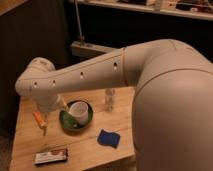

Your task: Place the eraser on the white sponge

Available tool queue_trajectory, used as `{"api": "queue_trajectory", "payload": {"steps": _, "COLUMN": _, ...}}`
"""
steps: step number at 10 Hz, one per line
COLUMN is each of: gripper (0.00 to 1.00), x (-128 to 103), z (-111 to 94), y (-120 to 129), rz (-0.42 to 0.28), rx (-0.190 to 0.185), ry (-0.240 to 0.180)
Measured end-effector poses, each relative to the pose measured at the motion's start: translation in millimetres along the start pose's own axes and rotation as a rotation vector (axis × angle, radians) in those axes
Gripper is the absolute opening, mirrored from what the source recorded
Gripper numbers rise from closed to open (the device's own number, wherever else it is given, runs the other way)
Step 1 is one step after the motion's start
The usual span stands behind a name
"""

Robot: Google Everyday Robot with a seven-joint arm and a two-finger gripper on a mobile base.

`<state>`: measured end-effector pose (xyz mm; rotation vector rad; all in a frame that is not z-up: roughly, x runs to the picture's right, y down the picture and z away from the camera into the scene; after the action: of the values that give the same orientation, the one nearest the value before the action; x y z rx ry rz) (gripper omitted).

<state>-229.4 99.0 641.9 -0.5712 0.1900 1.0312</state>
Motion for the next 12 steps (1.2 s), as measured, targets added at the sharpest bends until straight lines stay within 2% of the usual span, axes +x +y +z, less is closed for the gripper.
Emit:
{"api": "queue_trajectory", "payload": {"steps": 1, "gripper": 0.65, "x": -2.8, "z": 4.1, "y": 3.7, "rz": -0.044, "rx": -0.034, "ry": 0.000}}
{"api": "queue_trajectory", "payload": {"steps": 3, "gripper": 0.65, "x": -6.5, "z": 20.8, "y": 23.2, "rz": -0.192, "rx": -0.135, "ry": 0.000}}
{"api": "queue_trajectory", "payload": {"steps": 4, "gripper": 0.65, "x": -1.0, "z": 28.7, "y": 30.8, "rz": -0.232, "rx": -0.177, "ry": -0.007}}
{"api": "queue_trajectory", "payload": {"steps": 5, "gripper": 0.65, "x": 8.2, "z": 31.0, "y": 46.9, "rz": -0.270, "rx": -0.196, "ry": -0.012}}
{"api": "queue_trajectory", "payload": {"steps": 6, "gripper": 0.65, "x": 15.3, "z": 30.7, "y": 60.5, "rz": -0.306, "rx": -0.198, "ry": -0.022}}
{"api": "queue_trajectory", "payload": {"steps": 8, "gripper": 0.65, "x": 38.4, "z": 35.7, "y": 92.4, "rz": -0.390, "rx": -0.175, "ry": -0.046}}
{"api": "queue_trajectory", "payload": {"steps": 10, "gripper": 0.65, "x": 58.2, "z": 54.3, "y": 109.8, "rz": -0.448, "rx": -0.167, "ry": -0.087}}
{"api": "queue_trajectory", "payload": {"steps": 12, "gripper": 0.65, "x": 66.2, "z": 69.6, "y": 110.2, "rz": -0.478, "rx": -0.200, "ry": -0.143}}
